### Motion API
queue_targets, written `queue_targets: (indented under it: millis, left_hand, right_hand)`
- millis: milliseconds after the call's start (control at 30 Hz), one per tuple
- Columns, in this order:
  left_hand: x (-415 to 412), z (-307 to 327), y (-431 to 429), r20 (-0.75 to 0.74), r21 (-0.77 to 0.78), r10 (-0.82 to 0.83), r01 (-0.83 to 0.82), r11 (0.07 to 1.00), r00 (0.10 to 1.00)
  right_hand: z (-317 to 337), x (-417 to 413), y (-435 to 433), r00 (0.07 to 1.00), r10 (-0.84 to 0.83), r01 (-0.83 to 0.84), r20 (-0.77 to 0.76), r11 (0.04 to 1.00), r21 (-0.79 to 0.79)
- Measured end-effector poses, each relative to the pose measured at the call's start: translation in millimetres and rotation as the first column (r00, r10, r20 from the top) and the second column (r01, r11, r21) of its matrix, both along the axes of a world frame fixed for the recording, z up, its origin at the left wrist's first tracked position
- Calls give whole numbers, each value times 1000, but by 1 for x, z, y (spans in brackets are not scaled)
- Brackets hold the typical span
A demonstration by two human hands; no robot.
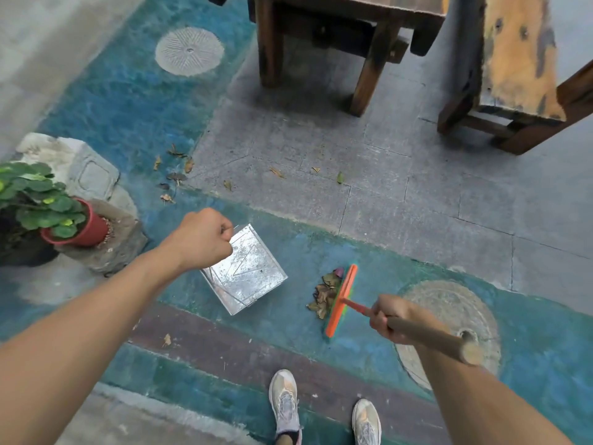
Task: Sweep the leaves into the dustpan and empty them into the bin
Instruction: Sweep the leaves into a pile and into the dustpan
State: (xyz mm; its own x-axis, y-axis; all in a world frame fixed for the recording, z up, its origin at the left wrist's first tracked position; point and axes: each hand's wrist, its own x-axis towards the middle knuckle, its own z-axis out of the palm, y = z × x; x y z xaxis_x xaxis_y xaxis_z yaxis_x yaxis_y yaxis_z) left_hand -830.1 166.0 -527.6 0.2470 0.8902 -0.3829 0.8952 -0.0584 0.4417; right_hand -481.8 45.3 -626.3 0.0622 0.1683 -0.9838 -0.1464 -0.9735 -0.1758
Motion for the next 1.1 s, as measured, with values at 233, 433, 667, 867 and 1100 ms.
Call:
queue_targets:
  millis: [233,433,667,867,1100]
  left_hand:
    - [-3,17,15,-49,-42,7,-9,999,999]
    - [23,36,37,-23,-67,101,-102,993,995]
    - [80,31,76,60,-52,280,-277,959,958]
    - [125,-3,109,63,-68,431,-427,902,900]
    - [171,-42,124,80,-4,568,-570,822,819]
  right_hand:
    - [70,83,15,978,188,-204,-85,945,-255]
    - [118,111,31,948,317,-316,-27,928,-198]
    - [103,172,123,871,480,-483,104,875,3]
    - [72,198,235,612,697,-782,373,605,152]
    - [-3,175,349,177,716,-969,675,246,-7]
